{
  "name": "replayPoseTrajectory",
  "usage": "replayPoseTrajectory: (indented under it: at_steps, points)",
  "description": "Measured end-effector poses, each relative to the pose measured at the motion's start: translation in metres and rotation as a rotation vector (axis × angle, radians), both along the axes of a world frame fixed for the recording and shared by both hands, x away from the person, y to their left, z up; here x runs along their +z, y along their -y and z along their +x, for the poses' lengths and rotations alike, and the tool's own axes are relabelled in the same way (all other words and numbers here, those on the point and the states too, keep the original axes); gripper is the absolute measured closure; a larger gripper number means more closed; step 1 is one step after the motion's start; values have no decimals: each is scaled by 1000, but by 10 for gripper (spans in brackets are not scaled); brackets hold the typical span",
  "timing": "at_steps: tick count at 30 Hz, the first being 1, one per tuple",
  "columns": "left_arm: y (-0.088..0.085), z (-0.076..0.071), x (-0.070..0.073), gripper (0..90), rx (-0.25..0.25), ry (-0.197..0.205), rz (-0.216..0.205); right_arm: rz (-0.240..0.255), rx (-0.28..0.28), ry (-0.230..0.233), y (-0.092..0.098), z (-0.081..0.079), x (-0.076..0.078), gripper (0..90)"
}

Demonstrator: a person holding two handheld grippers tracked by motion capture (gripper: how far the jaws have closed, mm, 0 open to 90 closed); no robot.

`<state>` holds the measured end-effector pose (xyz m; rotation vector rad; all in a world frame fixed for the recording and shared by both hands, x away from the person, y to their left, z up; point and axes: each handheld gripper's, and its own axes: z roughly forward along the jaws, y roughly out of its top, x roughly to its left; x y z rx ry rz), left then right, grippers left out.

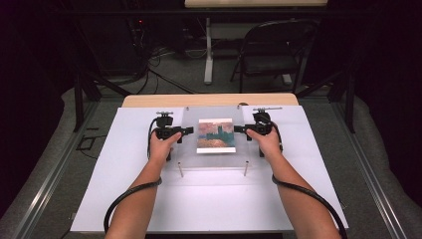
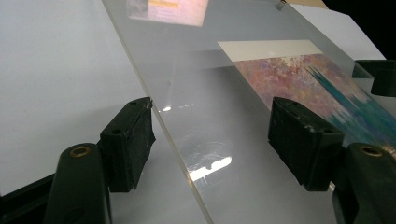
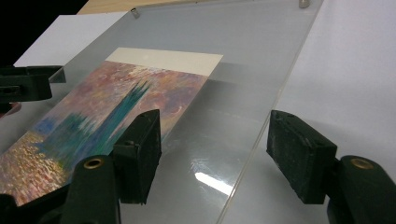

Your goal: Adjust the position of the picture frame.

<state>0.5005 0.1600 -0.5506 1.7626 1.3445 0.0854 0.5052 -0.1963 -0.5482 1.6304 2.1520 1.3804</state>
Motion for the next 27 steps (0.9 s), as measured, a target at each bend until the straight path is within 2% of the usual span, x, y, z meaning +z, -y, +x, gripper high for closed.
replayPoseTrajectory:
  at_steps: [8, 14, 17, 19, 22, 27]
  points:
    - [-1, 0, -1, 303, -2, -8, -11, 30, -6, -23, 1, 1, -2, 340]
    - [-1, 0, -2, 292, 4, -27, -26, 32, -6, -34, 2, 1, -2, 338]
    - [-1, 0, -1, 290, 0, -29, -24, 81, -4, -72, 2, 2, -5, 338]
    - [-1, 0, -2, 289, -2, -34, -29, 89, -7, -75, 0, 2, -6, 332]
    - [0, 0, -2, 288, -9, -45, -43, 87, -9, -74, 0, 2, -6, 328]
    - [1, 0, -2, 275, -3, -46, -38, 79, -9, -76, -1, 2, -5, 327]
